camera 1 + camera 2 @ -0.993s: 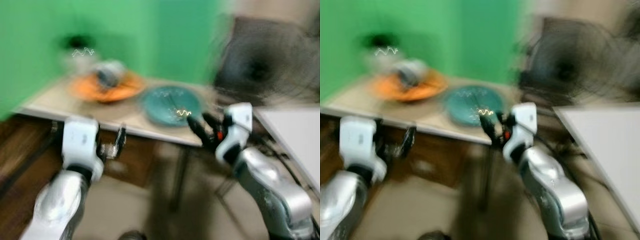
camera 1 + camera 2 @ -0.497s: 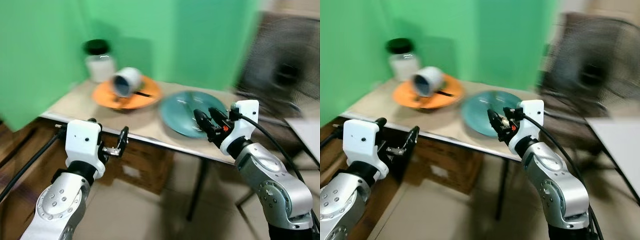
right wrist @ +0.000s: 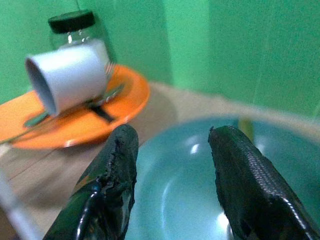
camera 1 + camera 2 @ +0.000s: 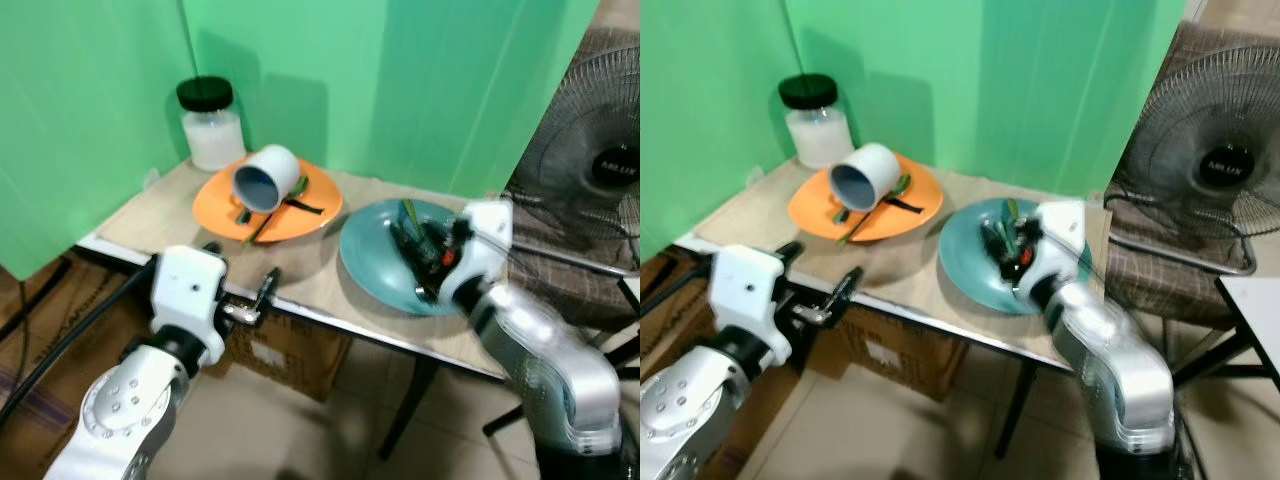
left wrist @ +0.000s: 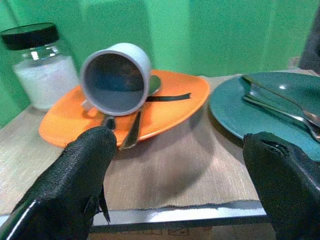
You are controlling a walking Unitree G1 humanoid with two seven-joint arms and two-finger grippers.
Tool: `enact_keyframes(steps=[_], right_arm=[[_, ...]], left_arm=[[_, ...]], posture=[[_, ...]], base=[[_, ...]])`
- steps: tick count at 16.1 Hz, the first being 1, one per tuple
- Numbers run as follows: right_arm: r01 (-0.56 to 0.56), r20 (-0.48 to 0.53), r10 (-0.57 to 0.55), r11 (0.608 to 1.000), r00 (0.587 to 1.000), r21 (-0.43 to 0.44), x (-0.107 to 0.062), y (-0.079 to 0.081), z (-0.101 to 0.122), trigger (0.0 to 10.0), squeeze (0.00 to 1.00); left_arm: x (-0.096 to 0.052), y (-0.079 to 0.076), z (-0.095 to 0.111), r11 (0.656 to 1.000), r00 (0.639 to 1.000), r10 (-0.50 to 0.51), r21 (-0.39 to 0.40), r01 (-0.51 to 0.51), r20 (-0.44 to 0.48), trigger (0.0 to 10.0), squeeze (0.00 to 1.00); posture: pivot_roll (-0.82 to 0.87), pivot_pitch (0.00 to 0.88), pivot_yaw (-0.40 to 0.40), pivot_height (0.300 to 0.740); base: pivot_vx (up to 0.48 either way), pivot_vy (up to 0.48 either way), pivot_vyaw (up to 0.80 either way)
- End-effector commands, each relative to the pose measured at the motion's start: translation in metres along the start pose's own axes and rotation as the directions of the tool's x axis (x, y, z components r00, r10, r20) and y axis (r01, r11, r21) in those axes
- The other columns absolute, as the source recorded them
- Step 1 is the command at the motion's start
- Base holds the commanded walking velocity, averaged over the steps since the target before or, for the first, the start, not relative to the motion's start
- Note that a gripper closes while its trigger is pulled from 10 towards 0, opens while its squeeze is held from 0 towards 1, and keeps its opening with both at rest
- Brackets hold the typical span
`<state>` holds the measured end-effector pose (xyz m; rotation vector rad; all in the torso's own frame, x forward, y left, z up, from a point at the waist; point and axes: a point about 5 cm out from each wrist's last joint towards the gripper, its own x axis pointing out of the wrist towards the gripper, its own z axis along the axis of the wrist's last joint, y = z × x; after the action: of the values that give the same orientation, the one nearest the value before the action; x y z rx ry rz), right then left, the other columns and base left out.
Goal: Setting the table
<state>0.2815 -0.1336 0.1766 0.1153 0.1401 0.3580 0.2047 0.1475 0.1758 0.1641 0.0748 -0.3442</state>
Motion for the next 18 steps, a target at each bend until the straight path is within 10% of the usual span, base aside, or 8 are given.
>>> enact_keyframes(steps=[1, 2, 11, 12, 13, 16, 18], right_arm=[[-0.040, -0.030, 0.040, 0.999, 0.999, -0.007, 0.006, 0.004, 0.000, 10.0, 0.21], [-0.039, -0.053, 0.038, 0.999, 0.998, -0.019, 0.015, -0.001, 0.001, 10.0, 1.00], [0.124, -0.257, -0.168, 0.976, 0.952, -0.179, 0.083, -0.045, -0.002, 10.0, 1.00], [0.139, -0.283, -0.187, 0.974, 0.941, -0.181, 0.088, -0.049, -0.004, 10.0, 0.62], [0.147, -0.299, -0.198, 0.972, 0.933, -0.185, 0.089, -0.050, -0.006, 10.0, 0.00], [0.173, -0.354, -0.221, 0.971, 0.909, -0.162, 0.094, -0.057, -0.013, 10.0, 0.00], [0.200, -0.376, -0.228, 0.973, 0.898, -0.112, 0.095, -0.062, -0.019, 4.9, 0.00]], left_arm=[[0.001, 0.001, 0.000, 1.000, 1.000, -0.024, 0.008, 0.024, 0.001, 10.0, 0.00], [0.002, 0.001, 0.001, 0.999, 0.998, -0.054, 0.009, 0.054, 0.012, 10.0, 0.00], [0.006, -0.008, 0.002, 0.954, 0.954, -0.299, 0.029, 0.299, 0.006, 10.0, 0.00], [0.005, -0.012, 0.001, 0.945, 0.946, -0.325, 0.020, 0.325, 0.001, 10.0, 0.00], [0.004, -0.013, 0.000, 0.941, 0.941, -0.339, 0.017, 0.339, -0.003, 10.0, 0.00], [-0.001, -0.019, -0.003, 0.931, 0.931, -0.365, 0.002, 0.365, -0.012, 10.0, 0.00], [-0.002, -0.020, -0.005, 0.931, 0.931, -0.365, -0.005, 0.365, -0.017, 10.0, 0.00]], posture=[[0.00, 0.000, 0.008, 0.740], [-0.01, 0.000, 0.008, 0.740], [-0.05, 0.005, 0.003, 0.740], [-0.05, 0.014, -0.002, 0.740], [-0.05, 0.015, -0.003, 0.740], [-0.06, 0.023, -0.014, 0.740], [-0.06, 0.024, -0.019, 0.740]], base=[[0.000, 0.000, 0.00], [0.000, 0.000, 0.00], [0.000, 0.000, 0.00], [0.000, 0.000, 0.00], [0.000, 0.000, 0.00], [0.000, 0.000, 0.00], [0.000, 0.000, 0.00]])
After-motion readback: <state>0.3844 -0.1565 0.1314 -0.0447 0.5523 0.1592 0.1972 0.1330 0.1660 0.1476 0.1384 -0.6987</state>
